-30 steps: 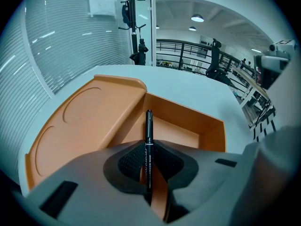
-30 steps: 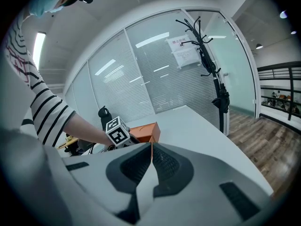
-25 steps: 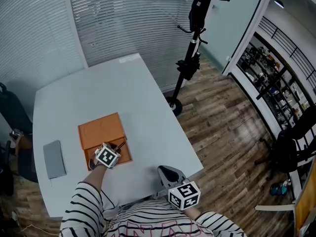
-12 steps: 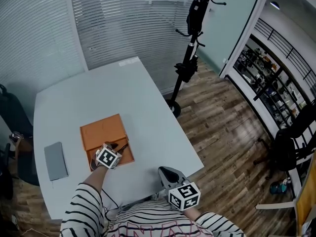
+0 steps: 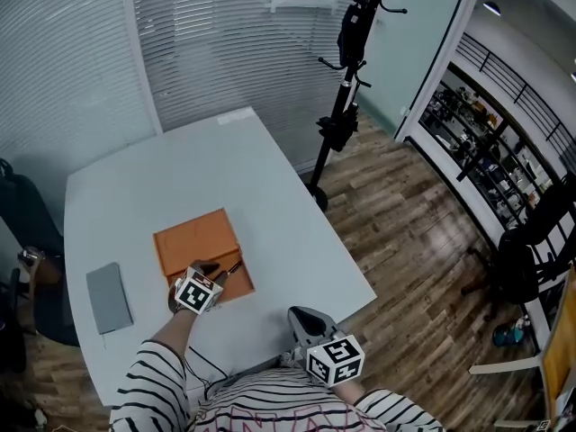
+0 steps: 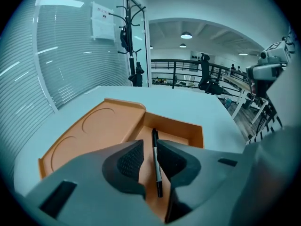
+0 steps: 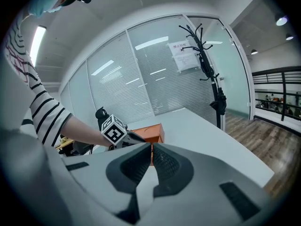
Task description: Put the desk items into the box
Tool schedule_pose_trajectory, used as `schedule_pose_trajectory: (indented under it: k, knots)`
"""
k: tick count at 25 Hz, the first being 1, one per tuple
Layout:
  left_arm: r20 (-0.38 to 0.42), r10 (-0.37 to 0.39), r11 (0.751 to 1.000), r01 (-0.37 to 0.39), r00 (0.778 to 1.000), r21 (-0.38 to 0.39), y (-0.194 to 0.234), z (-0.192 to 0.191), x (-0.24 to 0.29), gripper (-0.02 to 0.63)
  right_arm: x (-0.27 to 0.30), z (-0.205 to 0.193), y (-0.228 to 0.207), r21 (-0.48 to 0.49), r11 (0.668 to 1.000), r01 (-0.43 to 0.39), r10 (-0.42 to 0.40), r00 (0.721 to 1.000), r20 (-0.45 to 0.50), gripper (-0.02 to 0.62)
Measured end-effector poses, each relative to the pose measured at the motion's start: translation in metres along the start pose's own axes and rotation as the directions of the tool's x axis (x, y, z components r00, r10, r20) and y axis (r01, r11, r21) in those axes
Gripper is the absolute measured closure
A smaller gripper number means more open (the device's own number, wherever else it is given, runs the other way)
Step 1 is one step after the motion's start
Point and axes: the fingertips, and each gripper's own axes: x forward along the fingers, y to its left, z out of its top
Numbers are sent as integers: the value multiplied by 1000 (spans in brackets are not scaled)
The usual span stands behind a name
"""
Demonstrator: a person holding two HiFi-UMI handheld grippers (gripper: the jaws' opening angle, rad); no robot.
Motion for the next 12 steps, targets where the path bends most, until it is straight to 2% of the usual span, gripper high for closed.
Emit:
schedule_pose_trajectory:
  k: [5,12]
  knots:
    - [69,9,999,-11,998,31,1,4,-21,554,1,-4,19,10,1000,13,-13,1000,7,568]
    - [193,19,999,-25,981,33,-5,20,-62,575,0,-11,42,19,999,34,-34,999,19,568]
